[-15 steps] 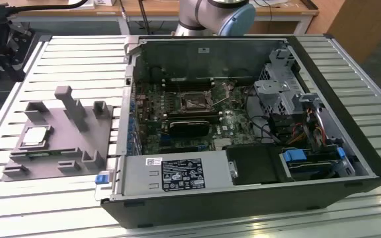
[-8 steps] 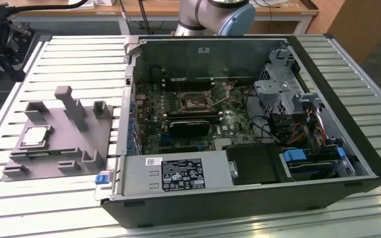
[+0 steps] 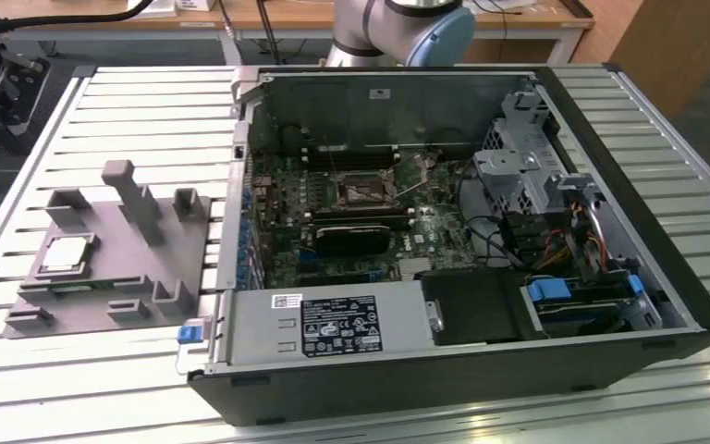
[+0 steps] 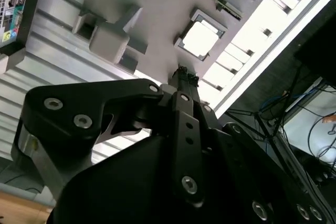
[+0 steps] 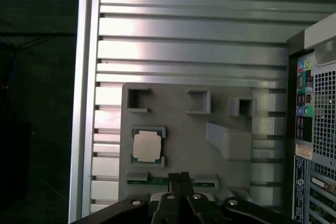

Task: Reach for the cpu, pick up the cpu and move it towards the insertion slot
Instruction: 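Reach for the cpu, then pick up the cpu and move it towards the insertion slot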

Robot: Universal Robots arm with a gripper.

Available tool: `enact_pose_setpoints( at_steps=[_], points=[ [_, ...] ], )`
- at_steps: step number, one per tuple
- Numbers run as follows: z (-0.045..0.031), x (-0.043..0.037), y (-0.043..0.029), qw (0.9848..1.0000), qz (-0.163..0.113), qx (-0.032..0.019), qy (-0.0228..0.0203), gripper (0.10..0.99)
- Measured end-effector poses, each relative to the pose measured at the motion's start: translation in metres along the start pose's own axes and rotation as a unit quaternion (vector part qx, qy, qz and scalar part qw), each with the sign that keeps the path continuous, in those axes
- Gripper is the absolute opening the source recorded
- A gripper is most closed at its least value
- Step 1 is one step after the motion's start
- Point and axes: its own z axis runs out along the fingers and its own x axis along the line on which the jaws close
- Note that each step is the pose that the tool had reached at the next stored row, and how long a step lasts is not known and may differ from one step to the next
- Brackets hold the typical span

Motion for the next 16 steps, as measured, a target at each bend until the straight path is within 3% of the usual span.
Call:
enact_pose_setpoints(
  at_steps=[3, 4, 5, 7, 8, 11, 16],
  points=[
    [0.0026, 0.0035, -0.0001, 1.0, 0.0, 0.0021, -0.0002, 0.114],
    [0.003, 0.0036, -0.0002, 1.0, 0.0, 0.0028, -0.0001, 0.169],
    [0.0035, 0.0038, -0.0007, 1.0, 0.0, 0.0032, 0.0, 0.169],
    [0.0065, 0.0045, -0.0016, 1.0, 0.0, 0.0034, -0.0001, 0.29],
    [0.0082, 0.0059, -0.0021, 1.0, 0.0, 0.0035, 0.0002, 0.29],
    [0.0137, 0.0092, -0.0031, 1.0, 0.0, 0.0034, 0.0, 0.467],
    [0.0228, 0.0131, -0.004, 1.0, 0.0, 0.0035, 0.0, 0.58]
  ],
)
